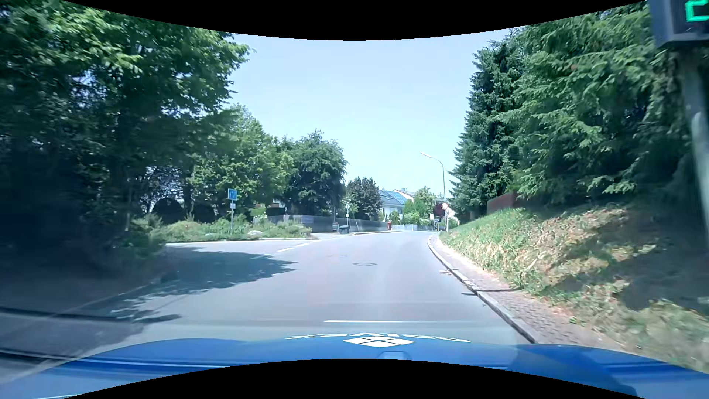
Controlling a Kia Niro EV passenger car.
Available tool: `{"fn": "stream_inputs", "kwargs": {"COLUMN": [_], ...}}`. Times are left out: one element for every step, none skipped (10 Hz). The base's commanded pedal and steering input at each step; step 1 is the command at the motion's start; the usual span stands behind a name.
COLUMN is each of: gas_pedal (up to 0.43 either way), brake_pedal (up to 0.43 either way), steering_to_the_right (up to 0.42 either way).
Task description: Follow the waypoints while adhering to traffic rules and regulations
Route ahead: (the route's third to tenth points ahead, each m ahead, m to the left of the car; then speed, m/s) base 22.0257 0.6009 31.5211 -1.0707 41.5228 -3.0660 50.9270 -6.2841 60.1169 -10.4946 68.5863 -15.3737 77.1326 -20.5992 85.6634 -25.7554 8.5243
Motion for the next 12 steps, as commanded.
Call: {"fn": "stream_inputs", "kwargs": {"gas_pedal": [0.157, 0.157, 0.157, 0.157, 0.157, 0.157, 0.157, 0.157, 0.157, 0.157, 0.157, 0.098], "brake_pedal": [0.000, 0.000, 0.000, 0.000, 0.000, 0.000, 0.000, 0.000, 0.000, 0.000, 0.000, 0.000], "steering_to_the_right": [0.041, 0.041, 0.039, 0.038, 0.036, 0.032, 0.029, 0.029, 0.033, 0.034, 0.035, 0.035]}}
